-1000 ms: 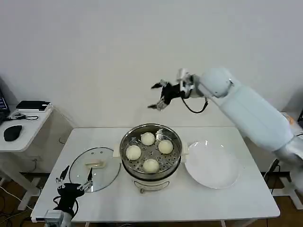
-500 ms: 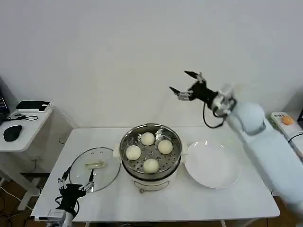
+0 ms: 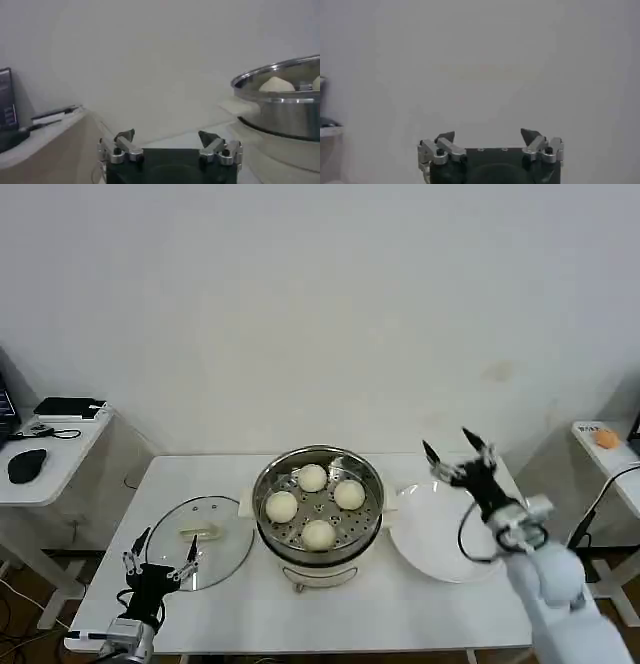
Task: Take steamed baozi put them in steamer then cover it.
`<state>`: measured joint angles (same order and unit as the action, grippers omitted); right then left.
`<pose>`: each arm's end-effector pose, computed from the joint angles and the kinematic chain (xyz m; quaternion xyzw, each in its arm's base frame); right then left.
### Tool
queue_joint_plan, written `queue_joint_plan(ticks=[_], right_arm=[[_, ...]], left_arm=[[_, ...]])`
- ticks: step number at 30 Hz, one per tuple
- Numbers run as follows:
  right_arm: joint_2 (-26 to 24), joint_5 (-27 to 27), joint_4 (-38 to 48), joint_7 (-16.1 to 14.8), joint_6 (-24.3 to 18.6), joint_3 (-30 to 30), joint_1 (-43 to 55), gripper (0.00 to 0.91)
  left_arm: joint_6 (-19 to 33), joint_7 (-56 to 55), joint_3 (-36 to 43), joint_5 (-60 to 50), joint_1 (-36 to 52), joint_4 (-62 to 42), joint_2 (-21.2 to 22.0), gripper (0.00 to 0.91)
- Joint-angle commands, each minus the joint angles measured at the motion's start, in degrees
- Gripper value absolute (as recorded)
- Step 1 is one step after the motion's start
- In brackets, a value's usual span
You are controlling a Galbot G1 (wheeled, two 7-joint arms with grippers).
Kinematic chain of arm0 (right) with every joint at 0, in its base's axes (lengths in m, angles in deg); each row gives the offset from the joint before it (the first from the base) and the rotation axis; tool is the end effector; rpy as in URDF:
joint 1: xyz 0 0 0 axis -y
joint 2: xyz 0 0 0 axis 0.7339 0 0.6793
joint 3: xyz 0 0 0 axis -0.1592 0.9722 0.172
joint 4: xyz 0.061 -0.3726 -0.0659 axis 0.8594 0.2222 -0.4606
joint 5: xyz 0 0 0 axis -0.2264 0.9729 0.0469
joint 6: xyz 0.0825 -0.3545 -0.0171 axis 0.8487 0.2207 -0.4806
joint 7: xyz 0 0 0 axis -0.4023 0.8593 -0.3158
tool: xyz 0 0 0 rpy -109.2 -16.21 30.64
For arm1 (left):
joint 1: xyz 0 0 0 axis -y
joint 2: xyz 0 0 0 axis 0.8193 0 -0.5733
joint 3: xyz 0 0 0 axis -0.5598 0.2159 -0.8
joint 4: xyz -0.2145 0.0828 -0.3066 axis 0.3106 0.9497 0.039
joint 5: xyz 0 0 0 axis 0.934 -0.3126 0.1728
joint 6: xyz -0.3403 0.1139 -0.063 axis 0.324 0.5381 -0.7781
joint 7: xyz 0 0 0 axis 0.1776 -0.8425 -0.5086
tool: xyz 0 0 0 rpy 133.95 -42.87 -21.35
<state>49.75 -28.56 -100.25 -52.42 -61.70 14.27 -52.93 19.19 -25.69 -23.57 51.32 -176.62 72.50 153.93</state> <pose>0.2992 -0.1435 -0.2853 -0.1263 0.9914 -0.0021 0.0352 0.1677 0.1090 -0.3441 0.0105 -0.9838 -0.1719 0.0491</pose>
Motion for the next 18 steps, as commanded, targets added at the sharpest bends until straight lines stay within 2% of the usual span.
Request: queue_joint_plan(ticks=[1, 2, 4, 8, 13, 18], right_arm=[[8.21, 0.49, -2.58, 2.0, -3.45, -9.85, -20.44, 0.907], [8.16, 0.39, -2.66, 2.01, -3.38, -9.93, -20.49, 0.907], [7.54, -0.17, -3.83, 2.19, -2.26, -10.87, -20.24, 0.907], [7.07, -1.09, -4.85, 2.79, -0.49, -12.05, -19.0, 0.907], [7.7, -0.38, -5.65, 2.61, -0.36, -11.81, -18.99, 0.907], [8.13, 0.87, -6.15, 2.49, -0.37, -11.49, -18.9, 0.907]], left_arm=[[2.93, -2.99, -0.1, -15.21, 1.95, -3.7, -1.19, 0.907], [3.1, -3.37, -0.14, -18.74, 2.1, -4.17, -1.37, 0.907], [7.48, -6.04, -0.24, -30.4, 2.24, -5.93, -1.92, 0.907], [7.95, -15.31, 1.75, -53.71, 2.25, -8.43, -2.56, 0.907], [2.23, -21.5, 6.87, -66.13, 3.15, -11.89, -3.91, 0.907], [0.14, -16.04, 8.49, -67.7, 6.23, -13.98, -4.23, 0.907]])
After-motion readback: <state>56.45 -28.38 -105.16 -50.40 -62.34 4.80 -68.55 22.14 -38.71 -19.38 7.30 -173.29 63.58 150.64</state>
